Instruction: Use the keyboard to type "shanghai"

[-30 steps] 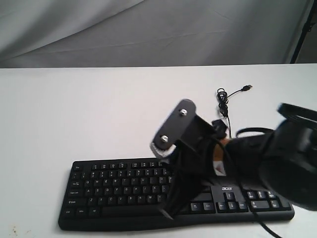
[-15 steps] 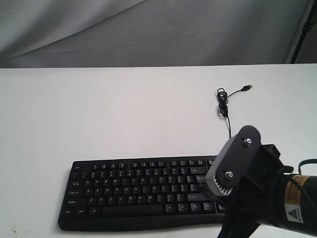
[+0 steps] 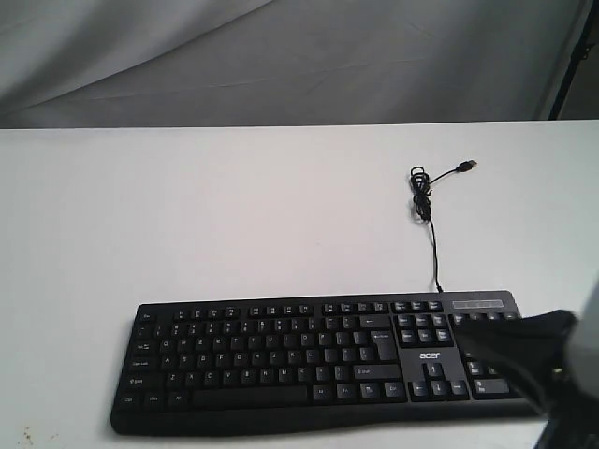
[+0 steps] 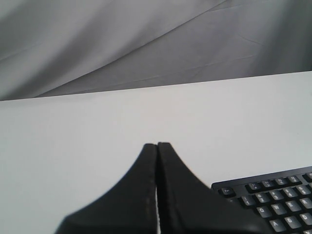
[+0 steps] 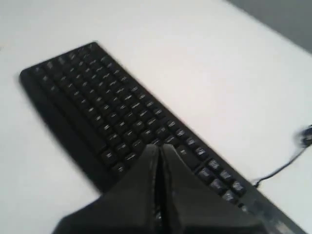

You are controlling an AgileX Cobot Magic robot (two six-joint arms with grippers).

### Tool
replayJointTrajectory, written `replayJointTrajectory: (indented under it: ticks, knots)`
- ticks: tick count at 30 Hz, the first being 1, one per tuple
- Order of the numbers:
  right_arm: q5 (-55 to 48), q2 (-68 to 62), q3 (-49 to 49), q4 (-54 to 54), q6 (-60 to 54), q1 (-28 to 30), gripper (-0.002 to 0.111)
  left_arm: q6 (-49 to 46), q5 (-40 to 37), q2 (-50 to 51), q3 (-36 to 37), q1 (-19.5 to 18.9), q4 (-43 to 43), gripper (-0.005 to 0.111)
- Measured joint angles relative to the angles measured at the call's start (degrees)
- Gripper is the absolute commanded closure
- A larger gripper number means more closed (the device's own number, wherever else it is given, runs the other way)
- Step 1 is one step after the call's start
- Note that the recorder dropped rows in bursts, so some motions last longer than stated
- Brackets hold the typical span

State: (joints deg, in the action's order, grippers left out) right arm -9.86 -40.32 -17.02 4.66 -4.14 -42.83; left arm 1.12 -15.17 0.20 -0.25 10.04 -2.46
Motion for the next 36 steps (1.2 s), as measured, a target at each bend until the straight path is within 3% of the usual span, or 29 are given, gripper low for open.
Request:
replayJointTrajectory:
  ticks: [10, 13, 18, 36]
  knots:
    - [3.7, 29.6, 12.8, -6.5, 0.0, 23.4, 0.108, 0.0, 0.0, 0.0, 0.0, 0.0, 0.0, 0.107]
    - [3.8, 34.9, 14.8, -7.0, 0.0, 26.7, 0.108, 0.0, 0.0, 0.0, 0.0, 0.0, 0.0, 0.107]
    - [2.8, 39.9, 16.8, -7.1, -0.1, 29.5, 0.108, 0.0, 0.0, 0.0, 0.0, 0.0, 0.0, 0.107]
    - [0.3, 39.9, 16.8, -4.3, -0.2, 29.6, 0.108, 0.0, 0.0, 0.0, 0.0, 0.0, 0.0, 0.107]
